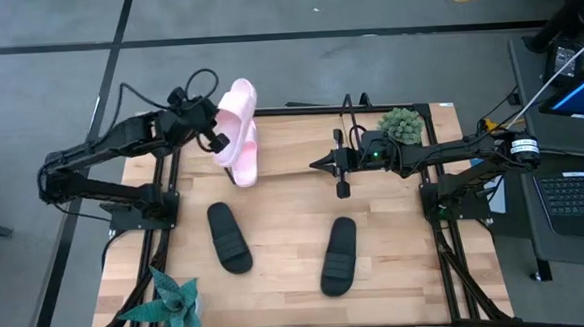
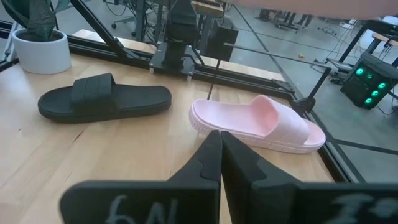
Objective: Pick and place slides into the shelf
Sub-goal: Put the pink slide on the shelf
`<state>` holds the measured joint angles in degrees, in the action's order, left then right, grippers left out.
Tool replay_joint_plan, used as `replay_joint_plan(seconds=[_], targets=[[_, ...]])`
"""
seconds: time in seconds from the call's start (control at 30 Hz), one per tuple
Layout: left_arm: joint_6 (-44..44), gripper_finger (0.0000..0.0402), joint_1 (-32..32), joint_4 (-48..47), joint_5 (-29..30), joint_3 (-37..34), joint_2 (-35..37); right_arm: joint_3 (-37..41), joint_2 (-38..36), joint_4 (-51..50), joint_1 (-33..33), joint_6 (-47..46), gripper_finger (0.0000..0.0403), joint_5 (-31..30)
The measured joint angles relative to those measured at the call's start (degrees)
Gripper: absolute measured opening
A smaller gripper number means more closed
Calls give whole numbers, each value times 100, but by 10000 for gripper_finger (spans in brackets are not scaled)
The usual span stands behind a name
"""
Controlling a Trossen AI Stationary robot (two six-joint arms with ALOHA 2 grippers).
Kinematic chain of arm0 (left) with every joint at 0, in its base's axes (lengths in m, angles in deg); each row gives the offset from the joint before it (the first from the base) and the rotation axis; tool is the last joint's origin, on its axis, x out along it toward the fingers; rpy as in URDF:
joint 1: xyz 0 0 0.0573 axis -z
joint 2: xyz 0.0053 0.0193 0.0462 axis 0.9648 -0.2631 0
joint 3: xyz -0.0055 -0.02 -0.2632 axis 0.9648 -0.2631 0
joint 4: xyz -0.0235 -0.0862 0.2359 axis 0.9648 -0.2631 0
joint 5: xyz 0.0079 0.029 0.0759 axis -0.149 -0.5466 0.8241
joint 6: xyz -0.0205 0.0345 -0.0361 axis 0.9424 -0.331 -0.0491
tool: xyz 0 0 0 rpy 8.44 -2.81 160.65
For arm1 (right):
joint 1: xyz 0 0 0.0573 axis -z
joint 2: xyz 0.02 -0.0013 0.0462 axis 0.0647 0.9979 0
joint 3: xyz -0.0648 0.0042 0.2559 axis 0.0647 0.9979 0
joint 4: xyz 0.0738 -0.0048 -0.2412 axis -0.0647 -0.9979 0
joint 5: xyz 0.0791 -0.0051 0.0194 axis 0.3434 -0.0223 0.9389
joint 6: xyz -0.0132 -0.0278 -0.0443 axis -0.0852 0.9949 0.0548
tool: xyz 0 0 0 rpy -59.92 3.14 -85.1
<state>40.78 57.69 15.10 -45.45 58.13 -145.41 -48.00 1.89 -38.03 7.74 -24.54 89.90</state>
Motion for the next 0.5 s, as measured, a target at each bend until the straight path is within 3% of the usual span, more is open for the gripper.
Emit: replay_joint_plan(seconds=[0.27, 0.5], targets=[[2, 0, -2, 417, 236, 0, -897, 0, 0, -7, 1, -175, 7, -1], [88, 0, -4, 1140, 328, 0, -1229, 0, 0, -39, 0, -179, 7, -1]])
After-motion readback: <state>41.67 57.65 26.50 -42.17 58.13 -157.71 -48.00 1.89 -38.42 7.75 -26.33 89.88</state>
